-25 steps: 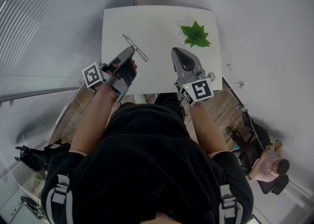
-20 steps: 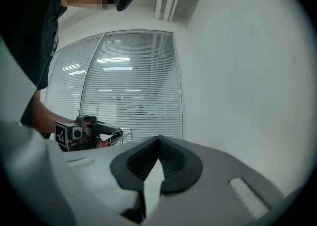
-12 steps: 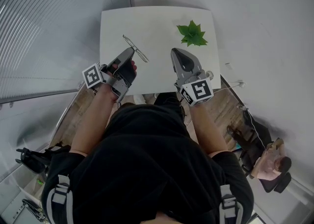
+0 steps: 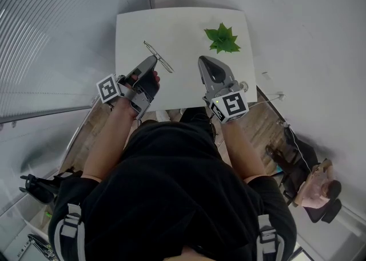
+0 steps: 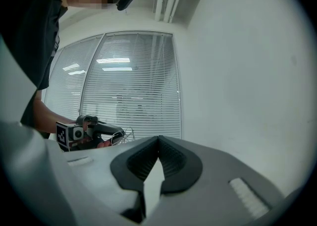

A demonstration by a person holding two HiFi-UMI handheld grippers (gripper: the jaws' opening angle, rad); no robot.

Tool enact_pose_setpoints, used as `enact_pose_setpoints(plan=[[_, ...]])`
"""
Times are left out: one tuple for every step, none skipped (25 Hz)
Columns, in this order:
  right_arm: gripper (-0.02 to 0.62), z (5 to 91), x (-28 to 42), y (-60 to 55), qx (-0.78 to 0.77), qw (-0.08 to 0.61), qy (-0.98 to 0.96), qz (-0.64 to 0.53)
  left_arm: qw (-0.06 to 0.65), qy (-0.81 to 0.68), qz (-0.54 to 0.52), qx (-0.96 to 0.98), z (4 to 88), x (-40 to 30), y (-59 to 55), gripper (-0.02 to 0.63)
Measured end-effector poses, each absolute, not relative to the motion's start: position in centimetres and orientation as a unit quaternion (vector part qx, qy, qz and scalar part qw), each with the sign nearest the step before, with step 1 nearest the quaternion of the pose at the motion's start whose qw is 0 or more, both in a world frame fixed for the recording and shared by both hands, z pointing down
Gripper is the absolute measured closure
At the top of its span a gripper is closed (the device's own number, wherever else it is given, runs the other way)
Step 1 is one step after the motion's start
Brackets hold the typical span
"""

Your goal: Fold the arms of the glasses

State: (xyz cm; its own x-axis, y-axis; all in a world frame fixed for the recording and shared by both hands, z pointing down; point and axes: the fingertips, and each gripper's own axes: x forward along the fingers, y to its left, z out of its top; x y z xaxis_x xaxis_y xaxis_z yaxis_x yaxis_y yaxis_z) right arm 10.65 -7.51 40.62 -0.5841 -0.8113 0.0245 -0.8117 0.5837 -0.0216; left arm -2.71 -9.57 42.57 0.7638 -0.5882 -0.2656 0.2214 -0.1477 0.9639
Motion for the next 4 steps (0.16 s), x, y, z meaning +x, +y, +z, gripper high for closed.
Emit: enact_pose_setpoints(plan=[[0.584, 40.61, 10.63, -7.52, 0.456, 0.006, -0.890, 0.015, 0.639, -0.133, -0.317, 0.688, 42.57, -2.68, -9.56, 0.594], [0.584, 40.61, 10.61, -7.54, 0.456, 0.005, -0.890, 0.016, 0.640, -0.132, -0.317, 0.688, 42.57, -2.66, -9.56, 0.594], [0.584, 40.62, 10.60, -7.57, 0.455, 0.005, -0.890, 0.016, 0.640, -0.132, -0.316, 0.688, 42.58, -2.65, -9.57, 0.594], [0.584, 40.62, 10.59, -7.59, 0.455, 0.005, -0.890, 0.016, 0.640, -0.132, -0.316, 0.688, 42.59, -2.63, -9.58, 0.594]])
